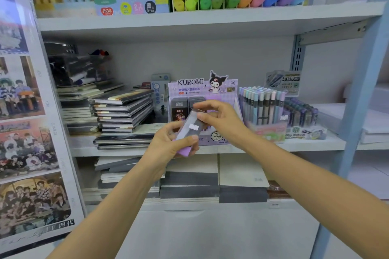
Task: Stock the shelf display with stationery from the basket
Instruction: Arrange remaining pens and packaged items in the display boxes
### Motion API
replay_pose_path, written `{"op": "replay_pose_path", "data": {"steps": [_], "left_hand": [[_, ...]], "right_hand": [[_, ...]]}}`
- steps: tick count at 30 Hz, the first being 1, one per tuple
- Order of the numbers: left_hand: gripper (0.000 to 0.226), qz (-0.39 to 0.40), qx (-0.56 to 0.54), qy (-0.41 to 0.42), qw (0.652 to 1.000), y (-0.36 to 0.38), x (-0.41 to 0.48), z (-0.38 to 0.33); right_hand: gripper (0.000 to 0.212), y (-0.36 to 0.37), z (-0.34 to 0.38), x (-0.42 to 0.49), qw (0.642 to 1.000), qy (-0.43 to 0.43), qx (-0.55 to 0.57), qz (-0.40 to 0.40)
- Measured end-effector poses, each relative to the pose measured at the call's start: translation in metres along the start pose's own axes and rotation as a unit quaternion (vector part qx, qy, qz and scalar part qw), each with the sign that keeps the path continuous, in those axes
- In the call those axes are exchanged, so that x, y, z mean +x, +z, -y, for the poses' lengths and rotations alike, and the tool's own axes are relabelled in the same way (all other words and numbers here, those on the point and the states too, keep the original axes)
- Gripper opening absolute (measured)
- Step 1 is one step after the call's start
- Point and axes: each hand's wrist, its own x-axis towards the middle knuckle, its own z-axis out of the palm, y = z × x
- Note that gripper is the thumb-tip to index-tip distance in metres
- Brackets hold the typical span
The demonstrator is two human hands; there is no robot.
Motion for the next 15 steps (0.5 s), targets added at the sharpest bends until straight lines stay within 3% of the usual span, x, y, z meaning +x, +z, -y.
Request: {"op": "replay_pose_path", "data": {"steps": [4,7,11,15], "left_hand": [[0.055,0.076,-0.003,0.042,0.996,-0.001,-0.006,-0.006],[0.058,0.122,0.039,0.089,0.988,0.001,-0.009,-0.007],[0.039,0.039,0.083,0.144,0.985,0.008,-0.005,-0.012],[0.020,-0.012,0.088,0.164,0.983,0.015,-0.001,-0.014]], "right_hand": [[0.019,-0.017,-0.003,-0.004,0.992,0.061,0.043,-0.100],[0.019,-0.027,-0.004,-0.008,0.991,0.081,0.025,-0.103],[0.028,-0.039,0.001,-0.021,0.996,0.076,0.011,0.033],[0.028,-0.046,0.003,-0.033,0.998,0.049,0.034,0.007]]}}
